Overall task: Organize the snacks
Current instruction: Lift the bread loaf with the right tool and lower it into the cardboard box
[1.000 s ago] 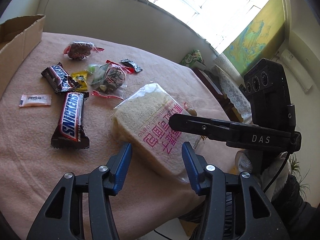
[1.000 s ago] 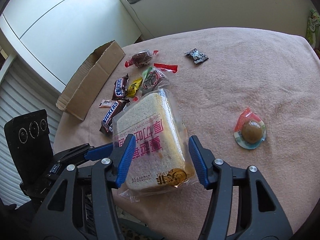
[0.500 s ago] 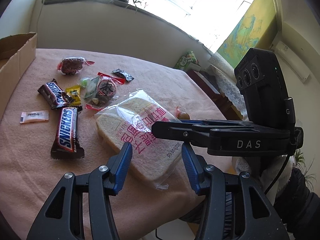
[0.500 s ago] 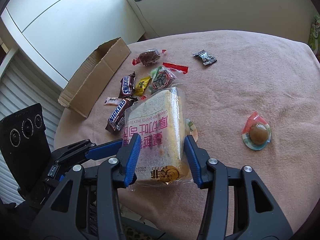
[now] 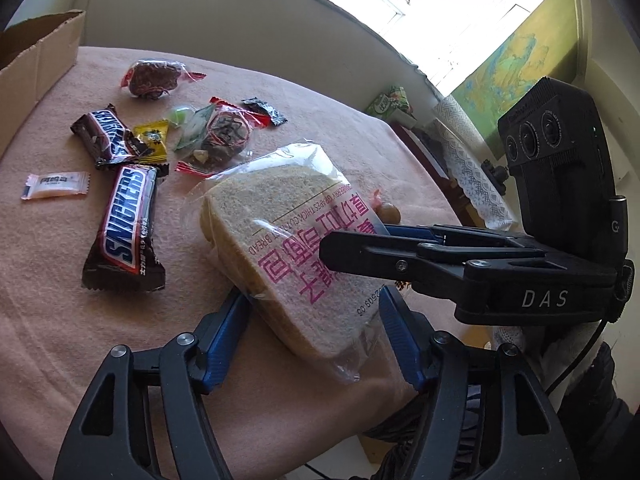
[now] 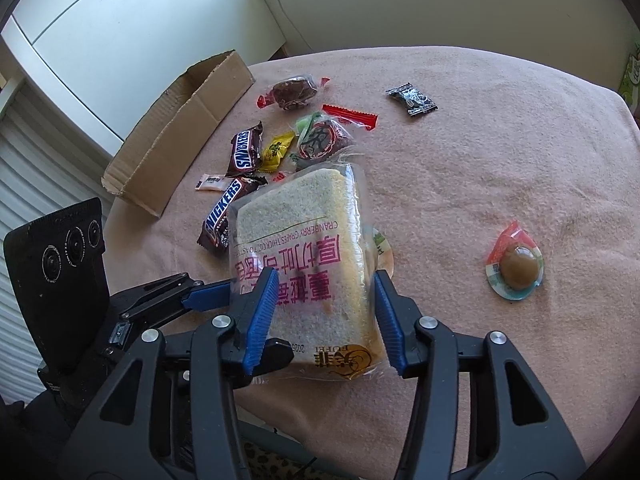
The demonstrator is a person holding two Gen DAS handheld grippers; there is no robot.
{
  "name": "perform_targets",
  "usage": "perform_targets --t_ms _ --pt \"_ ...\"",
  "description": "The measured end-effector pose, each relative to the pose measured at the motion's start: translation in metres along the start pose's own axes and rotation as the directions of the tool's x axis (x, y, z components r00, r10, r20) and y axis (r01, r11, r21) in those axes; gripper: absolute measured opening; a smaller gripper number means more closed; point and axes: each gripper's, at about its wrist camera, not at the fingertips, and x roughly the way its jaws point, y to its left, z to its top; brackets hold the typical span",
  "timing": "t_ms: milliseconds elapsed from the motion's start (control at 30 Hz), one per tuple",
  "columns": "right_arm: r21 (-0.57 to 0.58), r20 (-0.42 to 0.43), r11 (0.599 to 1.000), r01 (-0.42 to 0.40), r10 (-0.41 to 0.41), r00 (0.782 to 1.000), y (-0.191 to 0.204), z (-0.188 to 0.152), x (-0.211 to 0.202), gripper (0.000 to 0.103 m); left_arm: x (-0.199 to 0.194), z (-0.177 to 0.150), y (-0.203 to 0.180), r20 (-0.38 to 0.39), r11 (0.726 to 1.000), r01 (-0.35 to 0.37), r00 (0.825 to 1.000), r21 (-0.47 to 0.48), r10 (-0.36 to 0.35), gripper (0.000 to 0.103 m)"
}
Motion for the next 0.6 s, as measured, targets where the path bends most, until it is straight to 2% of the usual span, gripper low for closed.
perform_targets --t_ms 333,600 --pt "-0.051 0.043 0.998 0.023 -0.021 0.999 0.025 0.002 -0.020 0.052 -0.025 0.002 -0.010 0.080 0.999 -0.030 0.996 0.042 0.027 0.067" --pt "-0.116 0.095 0.993 0.006 0.005 0.995 0.064 0.024 -0.031 0.052 -0.067 0.012 -0.004 0.198 0.992 -0.100 0.977 0.072 0.084 0.067"
